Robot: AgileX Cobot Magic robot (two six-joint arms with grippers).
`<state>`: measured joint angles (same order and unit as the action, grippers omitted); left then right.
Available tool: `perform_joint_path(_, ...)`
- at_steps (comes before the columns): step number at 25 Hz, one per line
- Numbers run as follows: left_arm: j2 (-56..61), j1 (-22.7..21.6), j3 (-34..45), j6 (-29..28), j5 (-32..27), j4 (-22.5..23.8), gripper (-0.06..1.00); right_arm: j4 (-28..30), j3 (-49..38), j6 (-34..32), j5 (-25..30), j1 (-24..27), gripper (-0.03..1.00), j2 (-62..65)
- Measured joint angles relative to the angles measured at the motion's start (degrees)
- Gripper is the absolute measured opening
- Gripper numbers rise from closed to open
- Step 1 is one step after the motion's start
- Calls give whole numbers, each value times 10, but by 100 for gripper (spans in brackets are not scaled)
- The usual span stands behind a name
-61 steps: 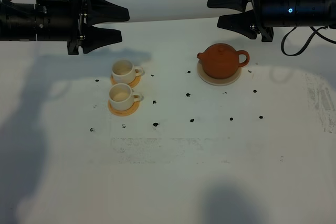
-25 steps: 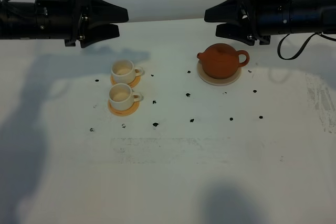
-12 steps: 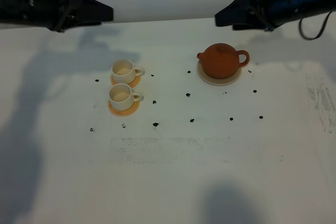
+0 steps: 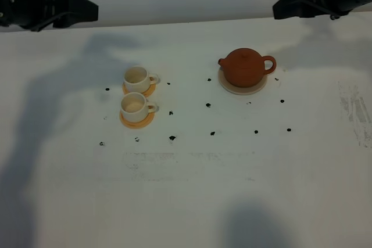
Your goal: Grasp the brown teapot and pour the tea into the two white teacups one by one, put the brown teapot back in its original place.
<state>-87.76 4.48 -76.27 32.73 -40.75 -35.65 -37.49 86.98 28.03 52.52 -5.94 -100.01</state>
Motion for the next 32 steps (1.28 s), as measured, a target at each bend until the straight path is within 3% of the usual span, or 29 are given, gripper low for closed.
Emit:
perform_joint_path(4, 16, 0, 41, -45, 19, 51, 44, 45, 0, -39, 16, 0, 52, 25)
perform_joint_path(13, 73, 0, 141, -97, 50, 85, 43, 104, 0, -72, 25, -10, 52, 42)
perform_joint_path(19, 175, 0, 205, -177, 52, 175, 39, 112, 0, -76, 5, -16, 52, 42)
perform_joint_path(26, 343, 0, 261, -261, 12, 263, 38, 122, 0, -76, -6, -17, 52, 14)
perform_joint_path(32, 481, 0, 304, -327, -71, 342, 38, 122, 0, -75, -12, -18, 52, -17)
